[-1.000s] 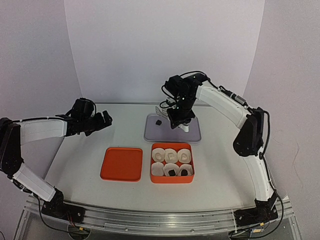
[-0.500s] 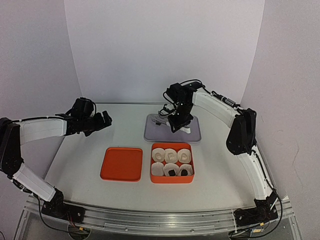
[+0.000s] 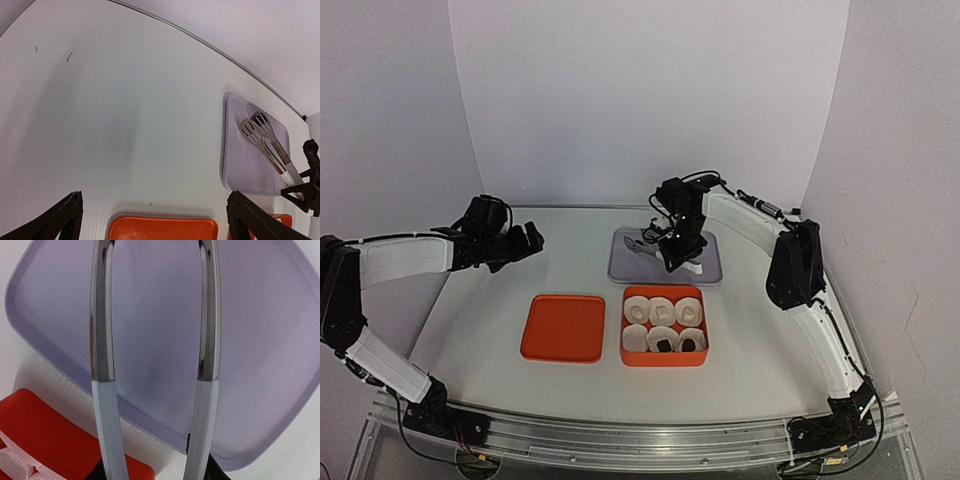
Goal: Pack the chocolate
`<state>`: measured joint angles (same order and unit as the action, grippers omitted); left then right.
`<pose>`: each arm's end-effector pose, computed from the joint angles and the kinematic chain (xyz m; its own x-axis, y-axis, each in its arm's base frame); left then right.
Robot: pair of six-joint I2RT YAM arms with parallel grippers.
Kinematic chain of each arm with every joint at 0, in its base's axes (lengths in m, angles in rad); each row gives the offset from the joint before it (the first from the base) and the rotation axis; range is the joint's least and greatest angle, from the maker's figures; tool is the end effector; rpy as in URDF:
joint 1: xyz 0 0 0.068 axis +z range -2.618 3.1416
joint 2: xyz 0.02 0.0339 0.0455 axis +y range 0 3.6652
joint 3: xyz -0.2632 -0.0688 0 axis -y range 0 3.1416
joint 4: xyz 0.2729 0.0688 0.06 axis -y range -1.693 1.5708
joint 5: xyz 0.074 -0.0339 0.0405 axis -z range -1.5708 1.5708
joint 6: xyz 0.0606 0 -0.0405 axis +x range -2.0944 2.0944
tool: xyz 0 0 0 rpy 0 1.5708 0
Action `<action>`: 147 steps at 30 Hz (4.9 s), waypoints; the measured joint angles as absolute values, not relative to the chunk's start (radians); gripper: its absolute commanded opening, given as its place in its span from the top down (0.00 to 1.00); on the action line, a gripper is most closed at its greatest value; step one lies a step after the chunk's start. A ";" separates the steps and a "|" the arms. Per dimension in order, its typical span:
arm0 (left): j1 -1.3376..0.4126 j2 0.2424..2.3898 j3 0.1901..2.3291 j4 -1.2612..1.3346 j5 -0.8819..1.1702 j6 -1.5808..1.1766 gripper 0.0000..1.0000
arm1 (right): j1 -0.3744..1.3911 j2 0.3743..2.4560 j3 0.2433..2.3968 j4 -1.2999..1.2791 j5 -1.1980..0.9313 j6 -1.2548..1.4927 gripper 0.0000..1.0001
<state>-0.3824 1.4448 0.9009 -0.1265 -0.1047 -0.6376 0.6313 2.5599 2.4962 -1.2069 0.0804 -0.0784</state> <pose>0.3333 -0.1272 0.2013 -0.6389 -0.3812 -0.6683 -0.1060 0.9040 -0.4143 0.4516 0.3241 0.1722 -0.7242 -0.6262 -0.2888 -0.6278 0.7720 -0.0996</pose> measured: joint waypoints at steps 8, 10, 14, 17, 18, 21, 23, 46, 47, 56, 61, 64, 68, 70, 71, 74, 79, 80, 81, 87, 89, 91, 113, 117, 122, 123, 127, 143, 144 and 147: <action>-0.382 1.442 0.901 -0.131 -0.105 -0.638 0.00 | 0.619 2.570 2.506 -1.194 0.064 -0.083 0.83; -0.382 1.439 0.901 -0.131 -0.106 -0.638 0.00 | 0.618 2.570 2.506 -1.193 0.055 -0.085 0.89; -0.382 1.438 0.901 -0.131 -0.106 -0.638 0.00 | 0.618 2.570 2.506 -1.192 0.048 -0.087 0.94; -0.382 1.436 0.901 -0.131 -0.106 -0.638 0.00 | 0.618 2.570 2.505 -1.190 0.042 -0.085 0.99; -0.382 1.434 0.901 -0.130 -0.106 -0.638 0.00 | 0.618 2.569 2.504 -1.188 0.037 -0.082 0.99; -0.382 1.432 0.901 -0.130 -0.105 -0.638 0.00 | 0.619 2.547 2.471 -1.180 0.019 -0.073 1.00; -0.382 1.431 0.901 -0.129 -0.104 -0.638 0.00 | 0.623 2.500 2.415 -1.172 0.013 -0.065 1.00; -0.382 1.432 0.874 -0.068 -0.071 -0.639 0.00 | 0.916 1.637 1.457 -1.130 -0.073 0.195 1.00; -0.382 1.433 0.874 -0.068 -0.071 -0.640 0.00 | 0.920 1.632 1.447 -1.130 -0.085 0.200 1.00; -0.382 1.439 0.874 -0.069 -0.071 -0.656 0.00 | 0.953 1.632 1.439 -1.111 -0.175 0.228 1.00; -0.382 1.439 0.874 -0.069 -0.072 -0.656 0.00 | 0.955 1.634 1.435 -1.108 -0.198 0.244 1.00; -0.382 1.439 0.871 -0.069 -0.074 -0.656 0.00 | 0.955 1.639 1.427 -1.107 -0.205 0.252 1.00; -0.382 1.438 0.868 -0.070 -0.075 -0.656 0.00 | 0.955 1.666 1.425 -1.106 -0.215 0.259 1.00; -0.382 1.434 0.868 -0.070 -0.077 -0.655 0.00 | 0.955 1.681 1.425 -1.106 -0.219 0.260 1.00; -0.382 1.432 0.868 -0.070 -0.079 -0.655 0.00 | 0.955 1.687 1.425 -1.106 -0.220 0.260 1.00; -0.382 1.425 0.868 -0.070 -0.082 -0.655 0.00 | 0.955 1.704 1.425 -1.105 -0.229 0.260 1.00; -0.382 1.425 0.868 -0.071 -0.082 -0.655 0.00 | 0.955 1.721 1.425 -1.100 -0.241 0.260 1.00; -0.382 1.425 0.868 -0.071 -0.082 -0.655 0.00 | 0.956 1.722 1.426 -1.099 -0.242 0.260 1.00; -0.382 1.425 0.868 -0.071 -0.082 -0.655 0.00 | 0.956 1.723 1.426 -1.099 -0.244 0.260 1.00; -0.382 1.425 0.868 -0.071 -0.082 -0.656 0.00 | 0.959 1.738 1.427 -1.096 -0.251 0.262 1.00; -0.382 1.425 0.867 -0.071 -0.082 -0.655 0.00 | 0.961 1.742 1.427 -1.095 -0.253 0.264 1.00; -0.382 1.425 0.865 -0.070 -0.082 -0.656 0.00 | 0.961 1.746 1.427 -1.095 -0.257 0.266 1.00; -0.382 1.401 0.842 -0.077 -0.081 -0.660 0.00 | 0.961 1.750 1.427 -1.088 -0.258 0.301 0.67; -0.382 1.392 0.834 -0.077 -0.081 -0.663 0.00 | 0.961 1.750 1.427 -1.087 -0.256 0.301 0.68; -0.382 1.377 0.823 -0.077 -0.081 -0.664 0.00 | 0.961 1.731 1.426 -1.086 -0.242 0.305 0.69; -0.382 1.374 0.822 -0.078 -0.082 -0.664 0.00 | 0.961 1.719 1.425 -1.085 -0.239 0.307 0.70; -0.382 1.373 0.822 -0.077 -0.081 -0.675 0.00 | 0.961 1.625 1.404 -1.085 -0.223 0.322 0.70; -0.382 1.402 0.827 -0.171 -0.091 -0.711 0.00 | 0.703 1.424 1.330 -1.091 0.275 0.530 0.71; -0.382 1.404 0.828 -0.185 -0.094 -0.713 0.00 | 0.672 1.437 1.314 -1.090 0.297 0.546 0.71; -0.382 1.422 0.830 -0.234 -0.102 -0.716 0.01 | 0.590 1.470 1.231 -1.055 0.341 0.580 0.71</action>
<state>-0.3824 1.4216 0.8299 -0.2335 -0.1015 -0.7158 0.5898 1.4704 1.2311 -1.0554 0.3409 0.5802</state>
